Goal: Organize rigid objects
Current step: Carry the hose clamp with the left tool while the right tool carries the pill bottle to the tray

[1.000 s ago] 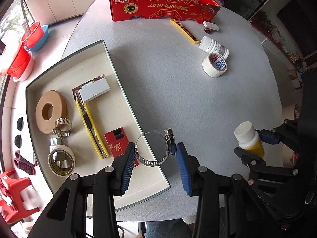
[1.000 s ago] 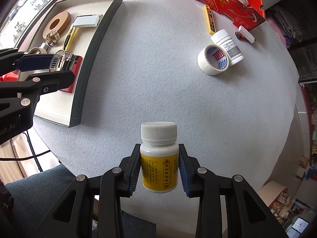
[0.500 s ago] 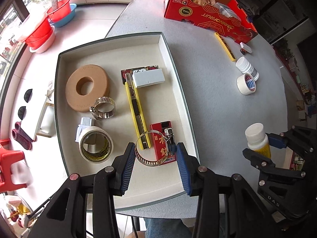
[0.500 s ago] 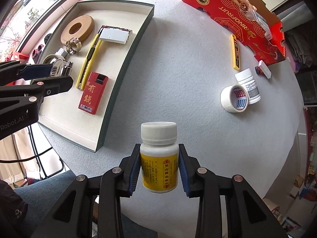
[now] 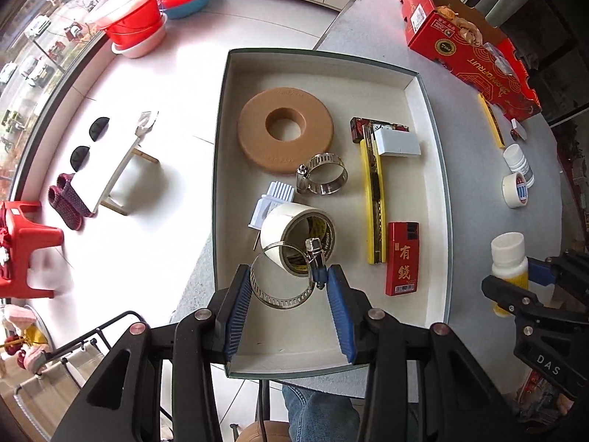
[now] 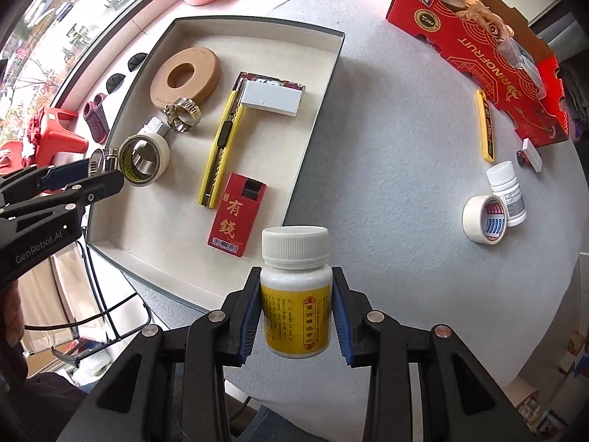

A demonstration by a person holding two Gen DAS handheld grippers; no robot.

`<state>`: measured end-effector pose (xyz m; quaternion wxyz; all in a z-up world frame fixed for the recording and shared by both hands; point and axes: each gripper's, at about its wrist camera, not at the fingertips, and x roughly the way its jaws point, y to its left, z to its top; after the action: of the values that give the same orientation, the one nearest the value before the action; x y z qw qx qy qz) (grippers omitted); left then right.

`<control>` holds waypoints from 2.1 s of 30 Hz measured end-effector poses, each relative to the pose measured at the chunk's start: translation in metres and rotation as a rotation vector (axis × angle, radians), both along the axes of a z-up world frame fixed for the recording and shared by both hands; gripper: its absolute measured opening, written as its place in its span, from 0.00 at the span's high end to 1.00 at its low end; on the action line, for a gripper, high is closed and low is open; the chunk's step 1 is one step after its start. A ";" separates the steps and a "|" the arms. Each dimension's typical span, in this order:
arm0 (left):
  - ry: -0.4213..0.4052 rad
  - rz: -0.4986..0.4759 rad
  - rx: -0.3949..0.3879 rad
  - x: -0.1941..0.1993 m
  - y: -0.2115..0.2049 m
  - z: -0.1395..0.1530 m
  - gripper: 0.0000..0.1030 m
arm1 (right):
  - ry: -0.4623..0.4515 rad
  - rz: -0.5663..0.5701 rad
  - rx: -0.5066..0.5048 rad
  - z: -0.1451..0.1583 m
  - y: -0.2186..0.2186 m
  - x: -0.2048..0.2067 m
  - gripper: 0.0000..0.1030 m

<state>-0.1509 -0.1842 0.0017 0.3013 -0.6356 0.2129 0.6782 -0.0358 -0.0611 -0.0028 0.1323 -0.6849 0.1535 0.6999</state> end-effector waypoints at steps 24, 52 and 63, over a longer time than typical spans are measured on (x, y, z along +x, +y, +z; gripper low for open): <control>-0.001 -0.002 -0.020 -0.003 0.008 -0.009 0.56 | 0.041 -0.057 -0.066 0.004 0.001 -0.040 0.64; 0.036 -0.003 -0.036 -0.014 0.037 -0.009 0.56 | 0.046 -0.108 -0.116 -0.007 0.013 -0.063 0.64; 0.039 -0.001 -0.052 -0.014 0.041 -0.014 0.56 | 0.047 -0.102 -0.123 -0.007 0.014 -0.067 0.64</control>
<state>-0.1654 -0.1437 -0.0120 0.2806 -0.6300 0.2365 0.6844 -0.1026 -0.0472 -0.0095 0.1220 -0.6663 0.2338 0.6975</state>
